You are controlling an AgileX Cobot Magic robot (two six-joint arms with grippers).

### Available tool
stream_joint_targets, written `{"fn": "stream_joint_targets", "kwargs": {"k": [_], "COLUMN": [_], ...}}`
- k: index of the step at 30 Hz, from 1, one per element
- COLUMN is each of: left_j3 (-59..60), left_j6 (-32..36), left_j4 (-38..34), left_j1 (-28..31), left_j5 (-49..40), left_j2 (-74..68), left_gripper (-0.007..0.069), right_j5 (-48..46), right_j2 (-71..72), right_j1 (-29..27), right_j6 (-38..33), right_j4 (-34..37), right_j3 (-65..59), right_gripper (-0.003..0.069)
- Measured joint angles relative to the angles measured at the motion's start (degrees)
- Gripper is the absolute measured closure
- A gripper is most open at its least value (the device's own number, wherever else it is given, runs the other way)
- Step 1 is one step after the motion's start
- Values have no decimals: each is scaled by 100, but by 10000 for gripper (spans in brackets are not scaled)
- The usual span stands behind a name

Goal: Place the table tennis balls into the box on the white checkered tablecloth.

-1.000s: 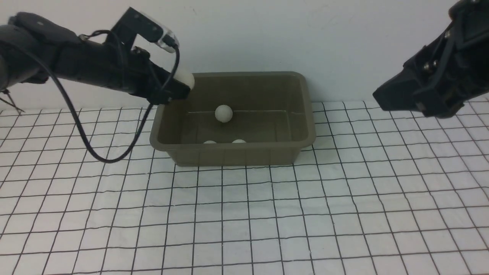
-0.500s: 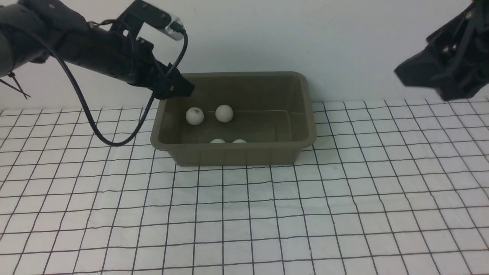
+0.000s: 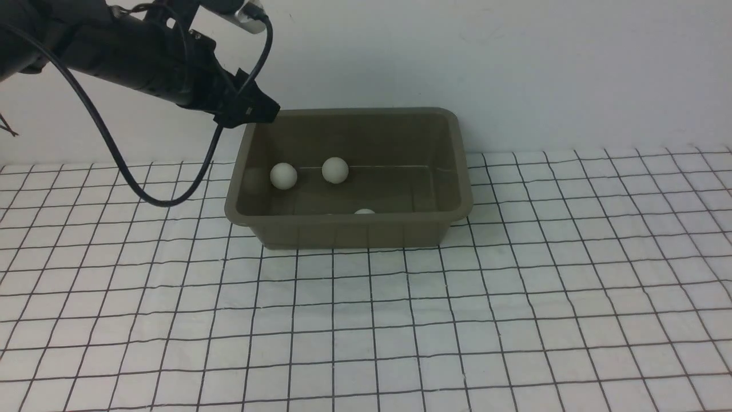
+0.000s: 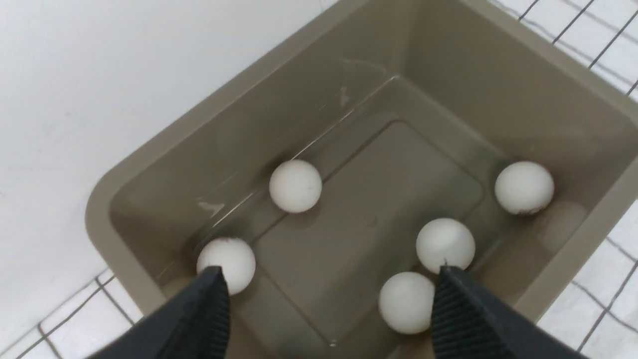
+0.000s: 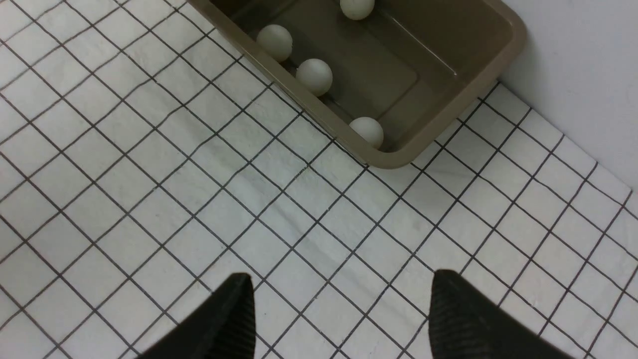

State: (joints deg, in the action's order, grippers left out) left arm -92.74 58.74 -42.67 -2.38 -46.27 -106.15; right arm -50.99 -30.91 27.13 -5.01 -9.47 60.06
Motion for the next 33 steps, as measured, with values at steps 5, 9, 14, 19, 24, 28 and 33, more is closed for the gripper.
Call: {"fn": "stream_joint_targets", "kwargs": {"k": [5, 9, 14, 19, 24, 28, 33], "left_j3": [0, 0, 0, 0, 0, 0, 0], "left_j6": [5, 5, 5, 5, 11, 23, 182], "left_j4": [-109, -110, -136, -153, -221, -277, -531], "left_j1": [0, 0, 0, 0, 0, 0, 0], "left_j5": [0, -36, -140, -146, -146, -146, -205], "left_j2": [0, 0, 0, 0, 0, 0, 0], "left_gripper": [136, 136, 136, 136, 136, 136, 136], "right_j5": [1136, 2033, 2548, 3050, 3479, 3352, 2851], "right_j2": [540, 541, 541, 541, 541, 541, 541], "right_j1": [0, 0, 0, 0, 0, 0, 0], "right_j6": [727, 907, 993, 1238, 1734, 1985, 2674], "right_j4": [-330, -666, -933, -1188, -1276, -1391, -1948], "right_j3": [-1720, -2700, -3313, -3857, -4152, -4170, -4170], "right_gripper": [229, 229, 251, 301, 348, 372, 393]}}
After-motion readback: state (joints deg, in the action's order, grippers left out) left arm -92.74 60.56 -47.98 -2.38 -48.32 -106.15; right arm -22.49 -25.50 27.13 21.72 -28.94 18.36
